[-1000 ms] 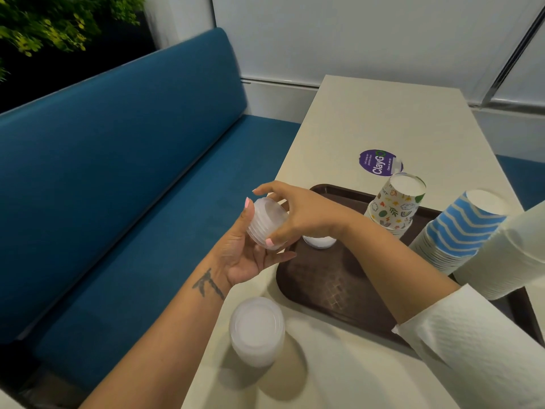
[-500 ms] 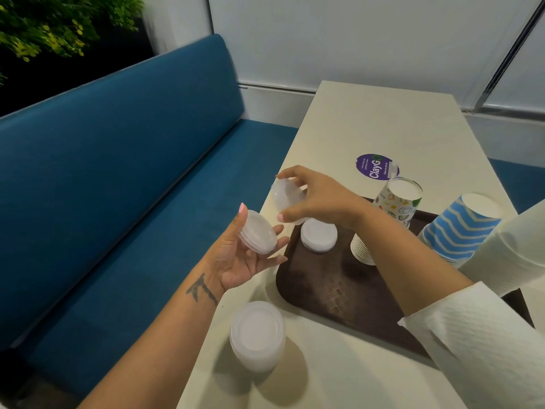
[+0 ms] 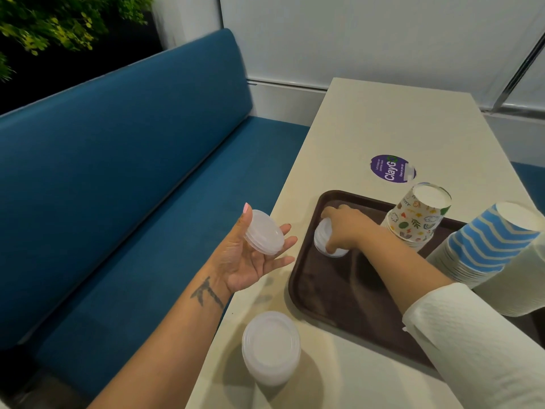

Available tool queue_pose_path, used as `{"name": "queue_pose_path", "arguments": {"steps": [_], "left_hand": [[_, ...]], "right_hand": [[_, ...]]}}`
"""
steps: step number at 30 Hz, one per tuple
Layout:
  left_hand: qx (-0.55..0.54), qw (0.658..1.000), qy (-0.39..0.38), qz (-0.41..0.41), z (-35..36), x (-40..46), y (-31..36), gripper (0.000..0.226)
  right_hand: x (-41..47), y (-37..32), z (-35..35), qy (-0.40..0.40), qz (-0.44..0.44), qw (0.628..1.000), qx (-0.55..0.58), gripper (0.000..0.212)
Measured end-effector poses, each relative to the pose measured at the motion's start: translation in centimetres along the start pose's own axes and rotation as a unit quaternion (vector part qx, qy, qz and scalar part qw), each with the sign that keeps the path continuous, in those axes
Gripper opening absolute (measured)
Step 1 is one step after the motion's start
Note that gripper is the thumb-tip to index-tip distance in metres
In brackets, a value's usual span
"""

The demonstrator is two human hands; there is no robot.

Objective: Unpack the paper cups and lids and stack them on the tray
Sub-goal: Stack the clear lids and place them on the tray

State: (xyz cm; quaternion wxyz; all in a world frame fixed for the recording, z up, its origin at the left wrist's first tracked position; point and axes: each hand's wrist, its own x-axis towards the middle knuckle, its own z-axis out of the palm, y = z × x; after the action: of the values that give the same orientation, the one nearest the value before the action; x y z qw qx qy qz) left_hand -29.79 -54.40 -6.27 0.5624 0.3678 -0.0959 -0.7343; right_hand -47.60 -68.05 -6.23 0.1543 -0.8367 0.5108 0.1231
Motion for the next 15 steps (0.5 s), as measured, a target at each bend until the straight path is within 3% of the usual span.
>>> {"name": "queue_pose_path", "arguments": {"steps": [9, 13, 15], "left_hand": [[-0.002, 1.0, -0.012, -0.001, 0.2, 0.07, -0.06, 0.118], [0.0, 1.0, -0.017, -0.003, 0.28, 0.18, -0.06, 0.122], [0.001, 1.0, -0.02, -0.001, 0.32, 0.19, 0.01, 0.125]], "right_hand": [[0.49, 0.12, 0.51, 0.003, 0.0, 1.0, 0.006, 0.084], [0.26, 0.15, 0.44, -0.01, 0.006, 1.0, 0.01, 0.095], [-0.2, -0.36, -0.16, 0.041, -0.012, 0.999, 0.032, 0.091]]}}
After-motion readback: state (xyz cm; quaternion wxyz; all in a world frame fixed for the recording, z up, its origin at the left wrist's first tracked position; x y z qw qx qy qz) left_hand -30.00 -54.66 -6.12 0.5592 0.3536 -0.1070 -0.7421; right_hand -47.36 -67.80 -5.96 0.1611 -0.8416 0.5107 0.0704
